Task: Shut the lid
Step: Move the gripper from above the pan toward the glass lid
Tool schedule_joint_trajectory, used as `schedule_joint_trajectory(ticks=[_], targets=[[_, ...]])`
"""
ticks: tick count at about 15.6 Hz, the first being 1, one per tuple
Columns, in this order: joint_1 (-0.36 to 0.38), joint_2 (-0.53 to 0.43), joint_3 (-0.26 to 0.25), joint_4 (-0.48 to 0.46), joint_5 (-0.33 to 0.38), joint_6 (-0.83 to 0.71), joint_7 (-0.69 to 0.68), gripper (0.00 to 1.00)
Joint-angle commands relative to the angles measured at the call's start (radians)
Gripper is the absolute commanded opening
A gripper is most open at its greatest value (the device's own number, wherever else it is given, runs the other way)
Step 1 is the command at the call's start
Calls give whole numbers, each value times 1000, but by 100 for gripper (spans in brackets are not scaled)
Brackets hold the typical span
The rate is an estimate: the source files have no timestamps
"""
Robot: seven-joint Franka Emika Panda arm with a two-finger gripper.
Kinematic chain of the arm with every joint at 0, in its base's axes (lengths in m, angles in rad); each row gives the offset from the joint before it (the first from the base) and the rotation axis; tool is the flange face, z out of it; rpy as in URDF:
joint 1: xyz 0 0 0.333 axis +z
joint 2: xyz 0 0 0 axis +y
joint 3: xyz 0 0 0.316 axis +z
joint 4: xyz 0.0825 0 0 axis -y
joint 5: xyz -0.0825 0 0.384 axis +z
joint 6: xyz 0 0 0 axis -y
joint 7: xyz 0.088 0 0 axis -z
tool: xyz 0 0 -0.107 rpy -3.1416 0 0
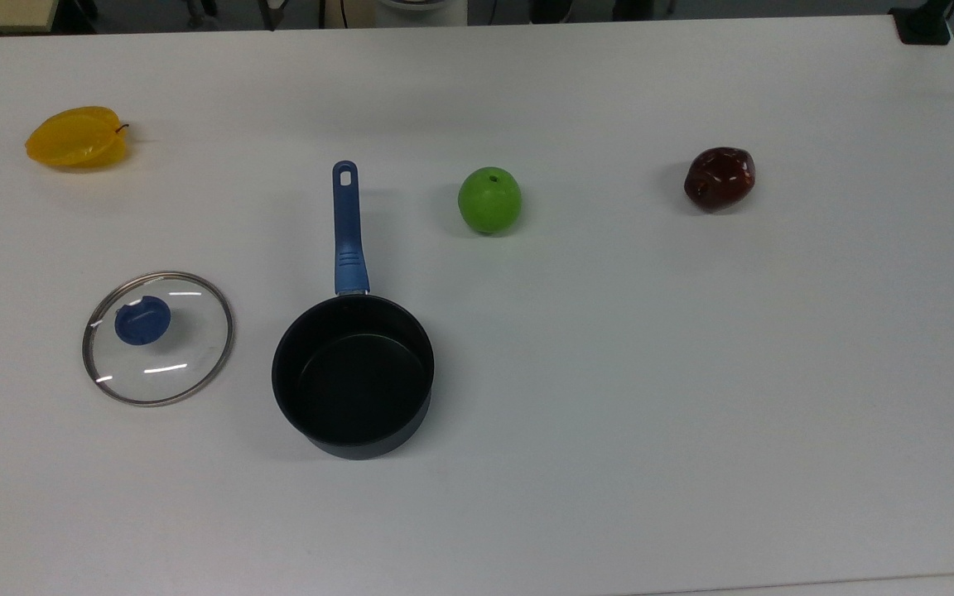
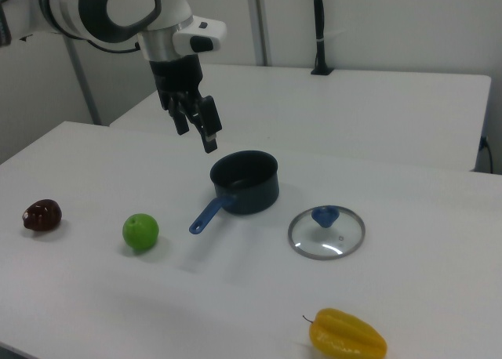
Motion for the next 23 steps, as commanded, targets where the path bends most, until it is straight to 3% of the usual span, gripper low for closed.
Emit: schedule_joint_trajectory(ticks=[1, 18, 20, 23], targets=[[-13, -22, -10, -13, 20, -30, -70, 100], [-19, -23, -12, -10, 23, -16, -61, 100], [-36, -5, -12, 28, 46, -10, -40, 100], [-48, 27, -12, 27, 57, 104, 15, 100]])
